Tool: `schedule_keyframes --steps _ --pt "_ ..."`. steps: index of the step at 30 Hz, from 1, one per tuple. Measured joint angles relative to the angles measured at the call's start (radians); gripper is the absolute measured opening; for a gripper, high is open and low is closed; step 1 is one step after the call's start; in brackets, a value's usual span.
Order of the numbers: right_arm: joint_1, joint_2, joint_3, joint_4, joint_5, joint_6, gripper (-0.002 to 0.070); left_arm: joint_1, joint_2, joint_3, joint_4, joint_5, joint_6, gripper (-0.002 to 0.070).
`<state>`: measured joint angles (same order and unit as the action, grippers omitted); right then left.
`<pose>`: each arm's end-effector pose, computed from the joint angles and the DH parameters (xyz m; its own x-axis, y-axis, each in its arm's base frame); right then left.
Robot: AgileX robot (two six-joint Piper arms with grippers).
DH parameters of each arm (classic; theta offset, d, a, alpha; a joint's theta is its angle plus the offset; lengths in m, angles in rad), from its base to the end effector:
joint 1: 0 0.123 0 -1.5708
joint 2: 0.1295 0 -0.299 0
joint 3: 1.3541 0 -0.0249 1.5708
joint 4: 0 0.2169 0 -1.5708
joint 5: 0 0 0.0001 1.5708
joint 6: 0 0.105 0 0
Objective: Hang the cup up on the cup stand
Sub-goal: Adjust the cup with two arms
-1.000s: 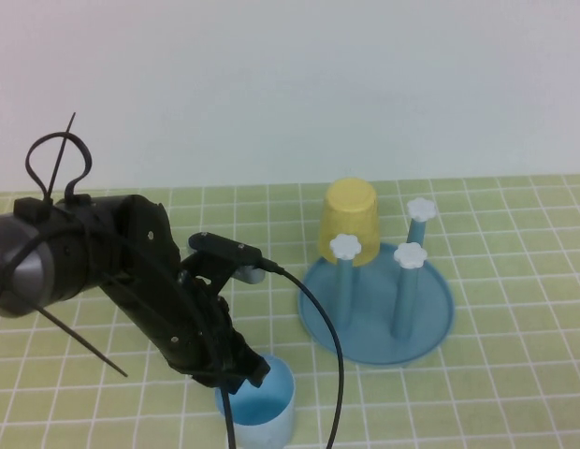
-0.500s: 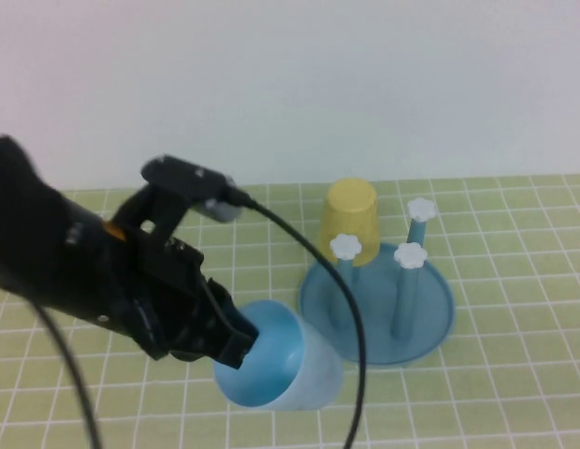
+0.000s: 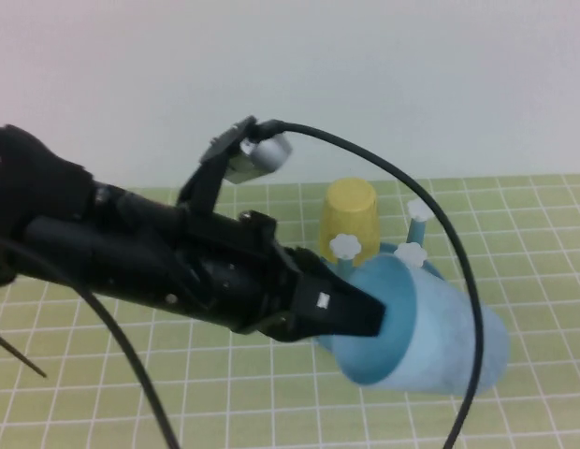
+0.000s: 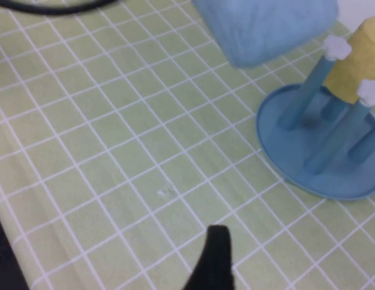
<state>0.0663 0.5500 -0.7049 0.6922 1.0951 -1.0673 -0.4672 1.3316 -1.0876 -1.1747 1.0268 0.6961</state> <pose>0.0318 0.0618 0.3288 -0.2058 -0.5481 -0.8107 -0.7956 0.5760 -0.1875 0.1712 -0.1792 0.3682 -0.7365 0.2382 -0.6331 0.6742 0.3344 -0.6585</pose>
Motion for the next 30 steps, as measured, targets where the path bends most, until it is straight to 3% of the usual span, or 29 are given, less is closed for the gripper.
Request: schedule_keyframes --steps 4,14,30 --pt "0.0 0.03 -0.002 -0.001 -0.007 -0.046 0.0657 -0.063 0.041 0.0 -0.022 -0.04 0.019 0.0" --pt "0.0 0.066 -0.002 0.0 -0.023 -0.136 0.0671 -0.23 0.096 0.0 -0.116 -0.237 0.05 0.0" --pt "0.0 0.107 -0.003 0.072 -0.069 -0.26 0.0675 -0.256 0.2 -0.081 -0.221 -0.181 0.117 0.0"
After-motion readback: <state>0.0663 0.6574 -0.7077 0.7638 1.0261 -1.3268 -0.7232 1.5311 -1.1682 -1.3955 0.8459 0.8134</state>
